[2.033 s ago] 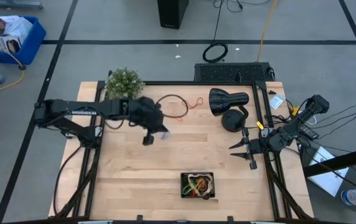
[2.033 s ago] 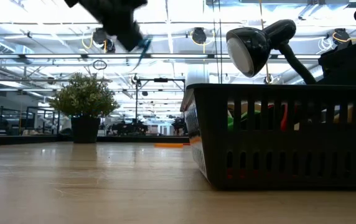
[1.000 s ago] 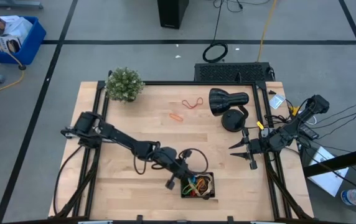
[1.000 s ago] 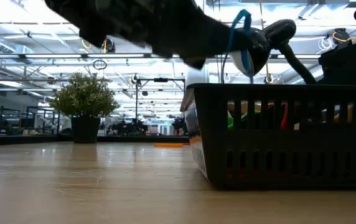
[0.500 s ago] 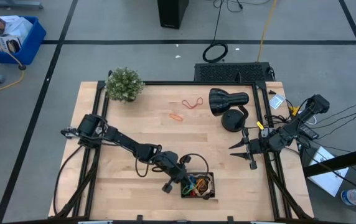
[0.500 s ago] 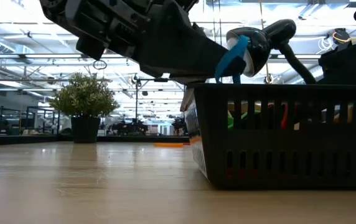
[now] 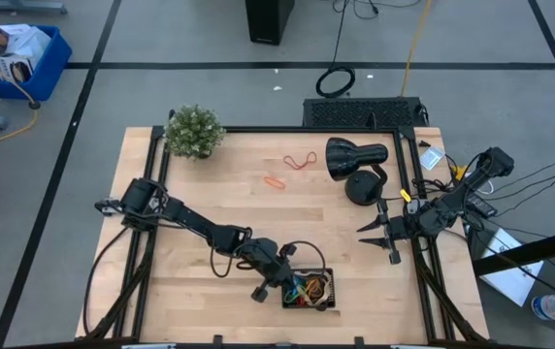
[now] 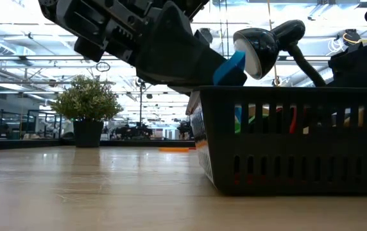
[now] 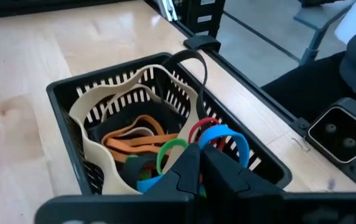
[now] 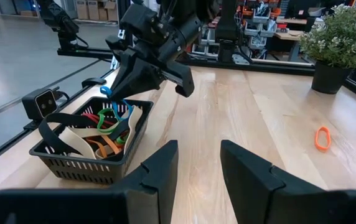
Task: Pick and place rubber bands into bin
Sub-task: Put the blue rubber band into the black bin, then put the orange rubber band into the black bin
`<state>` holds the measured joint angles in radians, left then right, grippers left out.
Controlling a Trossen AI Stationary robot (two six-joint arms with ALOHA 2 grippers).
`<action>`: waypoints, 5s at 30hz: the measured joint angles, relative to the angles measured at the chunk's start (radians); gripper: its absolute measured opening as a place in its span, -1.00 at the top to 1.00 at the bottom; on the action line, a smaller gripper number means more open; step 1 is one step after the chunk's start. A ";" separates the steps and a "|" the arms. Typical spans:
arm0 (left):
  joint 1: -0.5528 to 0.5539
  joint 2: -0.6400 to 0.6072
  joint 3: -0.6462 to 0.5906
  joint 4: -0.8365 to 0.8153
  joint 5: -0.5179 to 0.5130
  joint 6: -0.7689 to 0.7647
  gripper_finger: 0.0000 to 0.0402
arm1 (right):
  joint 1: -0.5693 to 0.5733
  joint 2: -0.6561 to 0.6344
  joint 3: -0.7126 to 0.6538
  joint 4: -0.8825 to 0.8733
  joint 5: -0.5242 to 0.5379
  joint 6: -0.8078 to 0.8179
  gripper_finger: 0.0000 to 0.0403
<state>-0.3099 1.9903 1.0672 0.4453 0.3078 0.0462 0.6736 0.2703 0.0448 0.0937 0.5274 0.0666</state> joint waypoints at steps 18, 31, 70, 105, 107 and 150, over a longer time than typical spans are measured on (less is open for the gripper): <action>0.002 0.000 0.000 0.026 0.004 0.029 0.83 | 0.000 0.000 0.000 0.000 0.000 0.000 0.42; 0.003 0.000 0.000 0.022 0.003 0.019 0.18 | 0.000 0.000 0.000 0.000 0.000 0.000 0.42; 0.509 -0.445 0.091 -0.981 -0.285 0.299 0.06 | 0.000 0.007 0.000 -0.008 0.058 -0.008 0.42; 0.682 0.057 0.332 -1.017 -0.247 0.629 0.06 | 0.000 0.029 0.000 -0.010 0.076 -0.027 0.42; 0.682 0.067 0.332 -1.014 -0.245 0.628 0.06 | 0.000 0.029 0.000 -0.010 0.076 -0.027 0.42; 0.700 0.004 0.330 -1.066 -0.257 0.524 0.96 | 0.000 0.028 0.000 -0.009 0.078 -0.030 0.42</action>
<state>0.3897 1.9943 1.3971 -0.6203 0.0504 0.5701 0.6737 0.2985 0.0450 0.0849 0.6054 0.0364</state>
